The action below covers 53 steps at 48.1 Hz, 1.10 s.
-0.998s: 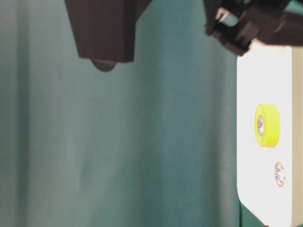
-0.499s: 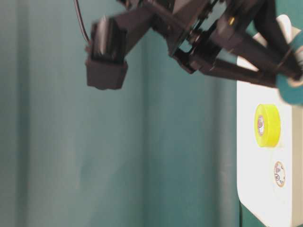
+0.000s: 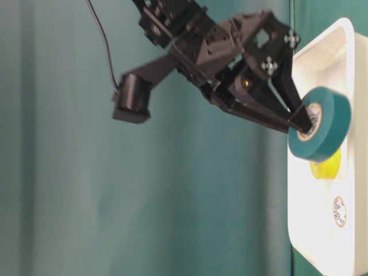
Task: Put the tape alternately from left to right into the white case.
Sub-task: 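Lift the teal tape with the right gripper up into the white tray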
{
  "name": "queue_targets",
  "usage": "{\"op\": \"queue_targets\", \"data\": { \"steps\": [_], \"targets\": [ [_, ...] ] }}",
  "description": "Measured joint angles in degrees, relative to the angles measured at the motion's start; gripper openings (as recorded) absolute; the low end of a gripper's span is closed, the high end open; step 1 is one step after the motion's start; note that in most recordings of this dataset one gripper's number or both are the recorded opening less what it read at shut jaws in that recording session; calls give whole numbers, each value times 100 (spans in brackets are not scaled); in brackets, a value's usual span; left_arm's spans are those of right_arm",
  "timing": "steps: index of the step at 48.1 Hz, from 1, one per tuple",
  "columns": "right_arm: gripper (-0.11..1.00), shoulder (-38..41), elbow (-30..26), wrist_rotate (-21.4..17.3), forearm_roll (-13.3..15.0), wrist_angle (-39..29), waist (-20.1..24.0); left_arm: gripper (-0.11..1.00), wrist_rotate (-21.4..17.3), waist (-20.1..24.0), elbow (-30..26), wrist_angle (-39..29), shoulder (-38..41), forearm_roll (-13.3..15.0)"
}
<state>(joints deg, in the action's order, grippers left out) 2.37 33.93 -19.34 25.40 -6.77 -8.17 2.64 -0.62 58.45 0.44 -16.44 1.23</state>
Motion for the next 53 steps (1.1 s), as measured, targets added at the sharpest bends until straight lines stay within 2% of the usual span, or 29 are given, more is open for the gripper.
{"op": "queue_targets", "data": {
  "steps": [10, 26, 53],
  "targets": [
    [1, 308, -264, 9, 123, 18, -281, 98, 0, -9, 0, -9, 0, 0],
    [1, 615, -492, 0, 132, 35, -659, 98, 0, -26, 0, 0, 0, 0],
    [1, 668, -483, -26, 132, 44, -686, 98, 9, -35, 0, 0, 0, 0]
  ]
}}
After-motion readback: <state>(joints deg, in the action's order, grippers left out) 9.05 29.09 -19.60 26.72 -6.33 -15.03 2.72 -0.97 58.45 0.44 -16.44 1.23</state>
